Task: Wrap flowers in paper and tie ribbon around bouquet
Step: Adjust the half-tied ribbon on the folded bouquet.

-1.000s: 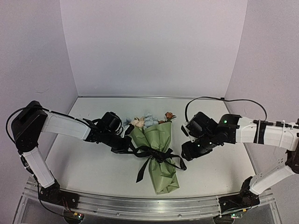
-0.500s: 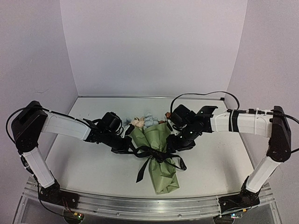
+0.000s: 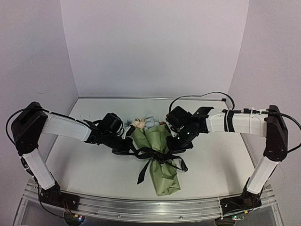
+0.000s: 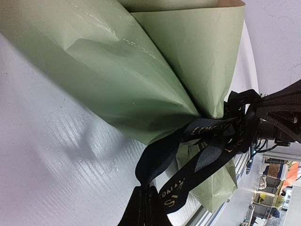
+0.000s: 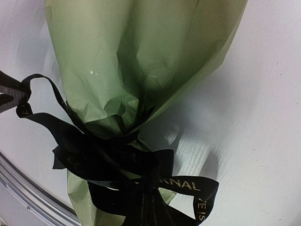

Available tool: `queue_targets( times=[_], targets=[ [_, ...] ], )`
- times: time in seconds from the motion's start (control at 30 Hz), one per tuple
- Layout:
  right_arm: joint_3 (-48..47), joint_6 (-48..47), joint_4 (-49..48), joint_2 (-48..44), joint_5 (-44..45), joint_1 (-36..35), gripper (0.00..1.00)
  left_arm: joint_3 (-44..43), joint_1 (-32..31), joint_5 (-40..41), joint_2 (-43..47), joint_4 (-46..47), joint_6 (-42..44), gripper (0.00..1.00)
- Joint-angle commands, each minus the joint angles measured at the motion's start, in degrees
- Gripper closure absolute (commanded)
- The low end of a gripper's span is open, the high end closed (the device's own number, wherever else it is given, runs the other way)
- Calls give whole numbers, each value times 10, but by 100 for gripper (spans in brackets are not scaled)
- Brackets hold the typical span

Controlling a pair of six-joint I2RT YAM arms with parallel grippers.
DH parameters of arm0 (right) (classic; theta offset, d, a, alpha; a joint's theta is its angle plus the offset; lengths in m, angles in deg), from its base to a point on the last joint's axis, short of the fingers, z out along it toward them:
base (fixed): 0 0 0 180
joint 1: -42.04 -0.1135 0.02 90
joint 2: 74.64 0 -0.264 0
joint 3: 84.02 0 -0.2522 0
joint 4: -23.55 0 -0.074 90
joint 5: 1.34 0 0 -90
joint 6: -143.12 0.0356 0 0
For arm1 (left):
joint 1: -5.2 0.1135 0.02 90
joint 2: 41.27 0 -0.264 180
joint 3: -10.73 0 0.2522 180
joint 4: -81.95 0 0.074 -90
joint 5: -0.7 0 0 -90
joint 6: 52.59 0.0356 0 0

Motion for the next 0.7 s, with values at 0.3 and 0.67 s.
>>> queue_targets(
  times=[0.3,0.67],
  targets=[
    [-23,-65,30,-49,124,-43,100,-13,-2,0,24,7,12,100],
    [-18,-116,39,-56,324,-101,100,-13,-2,-4,23,6,15,100]
  ],
)
